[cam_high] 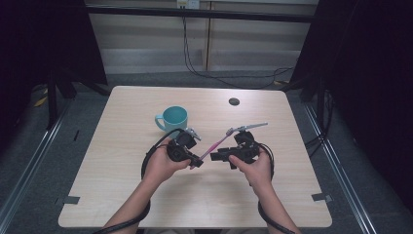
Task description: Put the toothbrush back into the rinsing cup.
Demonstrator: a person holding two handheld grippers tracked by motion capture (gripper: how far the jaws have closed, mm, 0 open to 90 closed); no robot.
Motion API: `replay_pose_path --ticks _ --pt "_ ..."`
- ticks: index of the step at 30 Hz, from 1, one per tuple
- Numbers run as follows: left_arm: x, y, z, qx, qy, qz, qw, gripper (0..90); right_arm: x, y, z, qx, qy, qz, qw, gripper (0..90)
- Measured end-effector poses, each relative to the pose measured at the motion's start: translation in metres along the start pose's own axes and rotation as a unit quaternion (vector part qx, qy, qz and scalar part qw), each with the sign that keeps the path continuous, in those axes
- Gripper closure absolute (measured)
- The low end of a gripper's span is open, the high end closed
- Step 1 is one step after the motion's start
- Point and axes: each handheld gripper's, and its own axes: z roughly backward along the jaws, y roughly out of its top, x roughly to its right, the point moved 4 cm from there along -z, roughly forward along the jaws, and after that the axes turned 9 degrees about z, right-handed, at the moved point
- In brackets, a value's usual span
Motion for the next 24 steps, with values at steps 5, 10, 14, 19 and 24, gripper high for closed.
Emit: replay_pose_path --ticks 5,10,14,19,24 --pt "0.0015 0.0007 -0.0009 0.006 -0.005 0.005 1.0000 80.7 0.0002 -0.0003 -0.0004 0.011 0.001 -0.008 0.9999 53.4" --pt "0.0020 0.0006 -0.0023 0.006 -0.008 0.009 0.9999 80.7 0.0009 0.0000 0.0008 0.019 -0.001 -0.012 0.9997 55.6" --pt "0.0023 0.0013 -0.0036 0.007 -0.010 0.011 0.9999 80.7 0.0012 0.0009 0.0019 0.027 0.000 -0.014 0.9996 57.6" --pt "0.0032 0.0027 -0.0041 0.012 -0.012 0.015 0.9997 80.7 0.0008 0.0019 0.0011 0.032 0.001 -0.018 0.9993 57.8" --pt "0.0032 0.0027 -0.0044 0.013 -0.010 0.018 0.9997 80.7 0.0009 0.0014 -0.0012 0.042 0.004 -0.026 0.9988 59.9"
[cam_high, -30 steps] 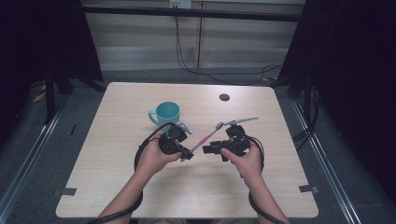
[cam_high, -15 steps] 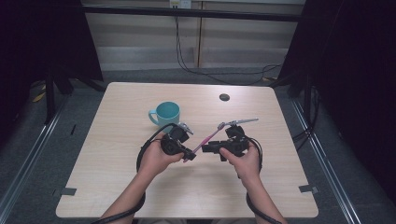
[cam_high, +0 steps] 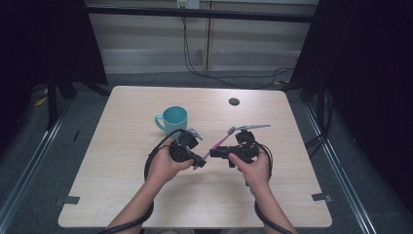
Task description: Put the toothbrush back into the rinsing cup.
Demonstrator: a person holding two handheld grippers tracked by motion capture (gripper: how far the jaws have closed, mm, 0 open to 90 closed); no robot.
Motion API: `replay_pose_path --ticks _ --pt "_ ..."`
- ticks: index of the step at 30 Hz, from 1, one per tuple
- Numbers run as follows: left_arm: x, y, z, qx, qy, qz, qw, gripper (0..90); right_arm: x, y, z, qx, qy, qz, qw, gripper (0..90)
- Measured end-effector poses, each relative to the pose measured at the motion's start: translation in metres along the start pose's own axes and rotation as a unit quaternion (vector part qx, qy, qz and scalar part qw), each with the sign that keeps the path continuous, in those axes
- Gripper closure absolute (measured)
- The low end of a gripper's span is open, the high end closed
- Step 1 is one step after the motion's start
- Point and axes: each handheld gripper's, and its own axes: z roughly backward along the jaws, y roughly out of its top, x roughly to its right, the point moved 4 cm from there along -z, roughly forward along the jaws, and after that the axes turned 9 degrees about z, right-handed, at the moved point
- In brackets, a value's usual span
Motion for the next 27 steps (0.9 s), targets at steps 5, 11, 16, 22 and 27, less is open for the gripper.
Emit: replay_pose_path --ticks 5,11,16,22,27 --pt "0.0001 -0.0006 0.0012 0.005 -0.003 0.012 0.9999 80.7 0.0005 -0.0002 0.0009 0.016 0.004 -0.013 0.9998 63.6" --pt "0.0013 0.0005 0.0015 0.011 -0.006 0.017 0.9998 80.7 0.0013 0.0002 0.0013 0.029 0.005 -0.022 0.9993 65.1" --pt "0.0031 0.0006 -0.0001 0.016 -0.010 0.032 0.9993 80.7 0.0025 0.0001 0.0001 0.041 0.008 -0.029 0.9987 65.7" --pt "0.0064 0.0016 -0.0017 0.023 -0.018 0.041 0.9988 80.7 0.0056 0.0009 -0.0001 0.052 0.007 -0.037 0.9979 69.1" --pt "0.0085 0.0031 -0.0028 0.029 -0.021 0.042 0.9985 80.6 0.0066 0.0034 0.0024 0.077 0.014 -0.053 0.9955 76.2"
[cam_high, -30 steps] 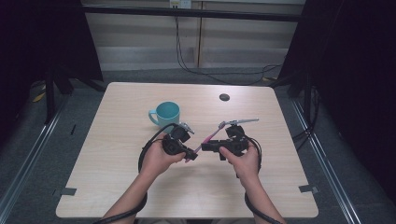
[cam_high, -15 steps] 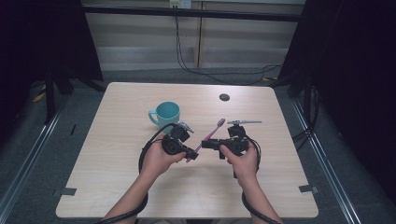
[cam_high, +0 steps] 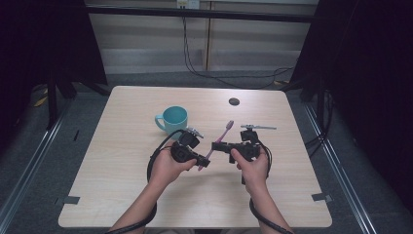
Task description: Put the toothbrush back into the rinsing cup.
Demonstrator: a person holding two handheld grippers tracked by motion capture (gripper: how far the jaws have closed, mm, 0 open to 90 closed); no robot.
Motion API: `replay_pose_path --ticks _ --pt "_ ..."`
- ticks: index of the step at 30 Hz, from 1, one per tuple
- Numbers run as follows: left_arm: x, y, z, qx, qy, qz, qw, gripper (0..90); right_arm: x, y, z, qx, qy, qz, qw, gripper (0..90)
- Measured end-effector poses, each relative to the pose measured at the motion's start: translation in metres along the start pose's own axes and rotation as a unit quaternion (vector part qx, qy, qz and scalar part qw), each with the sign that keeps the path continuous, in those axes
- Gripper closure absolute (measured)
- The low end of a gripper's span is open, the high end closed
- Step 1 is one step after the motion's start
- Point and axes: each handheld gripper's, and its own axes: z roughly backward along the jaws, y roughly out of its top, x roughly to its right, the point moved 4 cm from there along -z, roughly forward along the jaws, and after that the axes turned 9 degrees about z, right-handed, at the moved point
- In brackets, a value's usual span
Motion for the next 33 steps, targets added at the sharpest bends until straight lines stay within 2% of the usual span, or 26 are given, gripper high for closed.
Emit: replay_pose_path --ticks 5,6,9,10,12,13,18,19,20,21,23,25,26,31,33 --pt "0.001 -0.001 -0.004 0.005 -0.011 0.007 0.9999 80.5 -0.003 0.002 0.001 0.010 0.021 -0.007 0.9997 81.2" --pt "0.001 -0.001 -0.004 0.005 -0.010 0.002 0.9999 80.3 -0.004 0.003 0.000 0.008 0.020 -0.002 0.9998 81.4" --pt "0.002 0.000 -0.006 0.013 -0.012 0.003 0.9998 79.8 -0.006 0.004 0.000 0.006 0.020 0.005 0.9998 81.8" --pt "0.002 0.000 -0.005 0.019 -0.015 0.003 0.9997 78.3 -0.005 0.004 0.000 0.007 0.020 0.006 0.9998 81.9" --pt "0.000 0.002 -0.004 0.033 -0.006 0.005 0.9994 61.4 -0.005 0.005 0.002 0.004 0.020 0.013 0.9997 82.0" --pt "-0.001 0.002 -0.003 0.038 -0.004 0.008 0.9992 57.2 -0.005 0.005 0.003 0.004 0.016 0.018 0.9997 82.0" --pt "-0.005 0.002 0.005 0.046 -0.007 0.013 0.9988 53.0 -0.001 0.006 0.012 0.006 0.009 0.028 0.9995 82.0" --pt "-0.006 0.002 0.008 0.047 -0.009 0.008 0.9988 51.9 0.001 0.006 0.013 0.004 0.005 0.032 0.9995 82.0" --pt "-0.008 0.005 0.015 0.059 -0.004 0.006 0.9983 51.0 0.001 0.006 0.015 0.003 0.002 0.035 0.9994 82.0" --pt "-0.008 0.005 0.015 0.059 -0.004 0.006 0.9983 50.7 0.001 0.006 0.015 0.003 0.002 0.035 0.9994 82.0" --pt "-0.008 0.011 0.025 0.082 -0.007 0.010 0.9965 50.6 0.002 0.006 0.018 0.001 0.001 0.038 0.9993 82.1" --pt "-0.006 0.017 0.032 0.099 -0.010 0.006 0.9950 50.4 0.002 0.005 0.017 -0.003 0.001 0.041 0.9991 82.1" --pt "-0.006 0.017 0.032 0.099 -0.010 0.006 0.9950 50.4 0.002 0.005 0.017 -0.003 0.001 0.041 0.9991 82.1" --pt "0.005 0.034 0.043 0.129 -0.020 -0.002 0.9915 50.3 -0.002 0.002 0.012 -0.018 0.007 0.055 0.9983 82.1" --pt "0.009 0.038 0.044 0.128 -0.015 -0.008 0.9916 50.6 -0.004 0.001 0.009 -0.023 0.011 0.060 0.9979 82.1"
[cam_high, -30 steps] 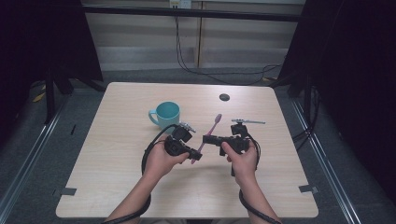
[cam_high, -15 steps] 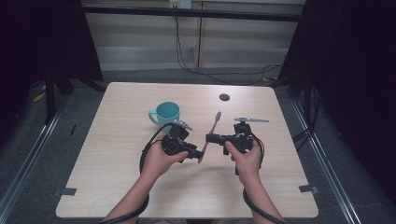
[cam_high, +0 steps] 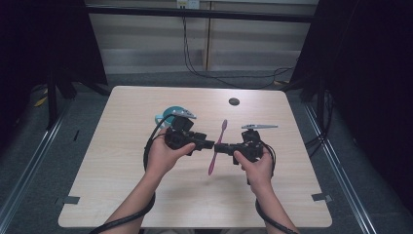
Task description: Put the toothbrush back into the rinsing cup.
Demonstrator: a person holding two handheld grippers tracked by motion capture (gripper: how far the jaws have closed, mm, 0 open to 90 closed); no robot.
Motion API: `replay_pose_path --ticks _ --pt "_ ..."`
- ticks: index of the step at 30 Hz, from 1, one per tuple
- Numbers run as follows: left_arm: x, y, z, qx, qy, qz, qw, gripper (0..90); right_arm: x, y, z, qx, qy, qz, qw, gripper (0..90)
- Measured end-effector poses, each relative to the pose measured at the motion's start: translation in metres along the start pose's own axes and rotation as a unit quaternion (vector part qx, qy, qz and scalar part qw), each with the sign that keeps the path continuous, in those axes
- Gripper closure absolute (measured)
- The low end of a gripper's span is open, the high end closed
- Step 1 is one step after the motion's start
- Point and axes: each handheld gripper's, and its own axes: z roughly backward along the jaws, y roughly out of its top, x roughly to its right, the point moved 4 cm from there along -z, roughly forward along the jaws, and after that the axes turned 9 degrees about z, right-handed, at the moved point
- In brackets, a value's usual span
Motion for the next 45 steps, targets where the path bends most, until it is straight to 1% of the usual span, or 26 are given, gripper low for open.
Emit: replay_pose_path --ticks 2,3,6,10,13,15,18,20,21,25,30,31,32,34,35,37,38,39,40,41,43,44,45 --pt "0.002 0.003 -0.001 -0.001 -0.002 -0.002 1.0000 52.1 -0.002 0.000 -0.002 -0.007 0.002 0.003 1.0000 82.1" --pt "0.003 0.005 -0.002 0.001 0.000 -0.004 1.0000 52.6 -0.004 0.000 -0.003 -0.009 0.005 0.005 0.9999 82.1" --pt "0.005 0.008 -0.003 0.007 -0.005 -0.004 1.0000 55.1 -0.006 -0.001 -0.004 -0.015 0.008 0.010 0.9998 82.2" --pt "0.006 0.008 -0.004 0.006 -0.010 -0.002 0.9999 58.2 -0.008 -0.001 -0.007 -0.020 0.013 0.009 0.9997 82.1" --pt "0.007 0.008 -0.007 0.004 -0.009 -0.005 0.9999 61.6 -0.010 -0.001 -0.009 -0.023 0.014 0.016 0.9995 82.1" --pt "0.007 0.008 -0.008 0.004 -0.009 -0.003 1.0000 64.2 -0.014 -0.001 -0.012 -0.027 0.021 0.020 0.9992 82.1" --pt "0.008 0.007 -0.010 0.001 -0.010 -0.005 0.9999 70.8 -0.015 -0.001 -0.013 -0.030 0.025 0.020 0.9990 82.1" --pt "0.009 0.007 -0.010 -0.002 -0.013 -0.005 0.9999 79.9 -0.016 -0.001 -0.014 -0.031 0.028 0.022 0.9989 82.1" --pt "0.010 0.007 -0.009 -0.002 -0.019 -0.006 0.9998 82.9 -0.018 -0.001 -0.015 -0.031 0.031 0.021 0.9988 82.1" --pt "0.011 0.008 -0.008 -0.003 -0.017 -0.009 0.9998 83.8 -0.018 -0.001 -0.015 -0.025 0.034 0.023 0.9988 82.0" --pt "0.010 0.007 -0.006 0.001 -0.019 -0.011 0.9998 84.1 -0.018 -0.003 -0.015 -0.014 0.047 0.022 0.9986 80.6" --pt "0.010 0.007 -0.005 0.007 -0.020 -0.010 0.9997 84.2 -0.018 -0.004 -0.015 -0.015 0.049 0.026 0.9983 77.9" --pt "0.009 0.008 -0.003 0.011 -0.019 -0.010 0.9997 84.2 -0.018 -0.005 -0.015 -0.015 0.049 0.032 0.9982 73.3" --pt "0.007 0.009 0.000 0.022 -0.020 -0.006 0.9995 84.2 -0.018 -0.008 -0.014 -0.018 0.040 0.044 0.9981 61.5" --pt "0.007 0.010 0.002 0.025 -0.018 -0.006 0.9995 84.2 -0.018 -0.009 -0.013 -0.016 0.036 0.051 0.9979 59.5" --pt "0.007 0.011 0.005 0.029 -0.021 -0.006 0.9993 84.2 -0.017 -0.011 -0.010 -0.011 0.031 0.056 0.9979 53.3" --pt "0.006 0.012 0.007 0.030 -0.019 -0.008 0.9993 84.2 -0.017 -0.011 -0.010 -0.011 0.031 0.056 0.9979 53.3" --pt "0.006 0.014 0.012 0.037 -0.017 -0.010 0.9991 84.2 -0.015 -0.012 -0.005 -0.006 0.024 0.067 0.9974 49.0" --pt "0.006 0.014 0.012 0.037 -0.017 -0.010 0.9991 84.2 -0.015 -0.012 -0.005 -0.006 0.024 0.067 0.9974 49.0" --pt "0.004 0.015 0.016 0.043 -0.014 -0.011 0.9989 84.2 -0.011 -0.014 -0.001 -0.004 0.010 0.073 0.9973 44.9" --pt "0.002 0.015 0.020 0.049 -0.010 -0.013 0.9987 84.2 -0.008 -0.017 0.003 -0.001 0.006 0.081 0.9967 42.2" --pt "0.002 0.015 0.020 0.049 -0.010 -0.013 0.9987 84.2 -0.008 -0.017 0.003 -0.001 0.006 0.081 0.9967 42.2" --pt "-0.001 0.015 0.024 0.055 -0.008 -0.012 0.9984 84.2 -0.006 -0.020 0.006 -0.003 -0.008 0.095 0.9955 39.0"
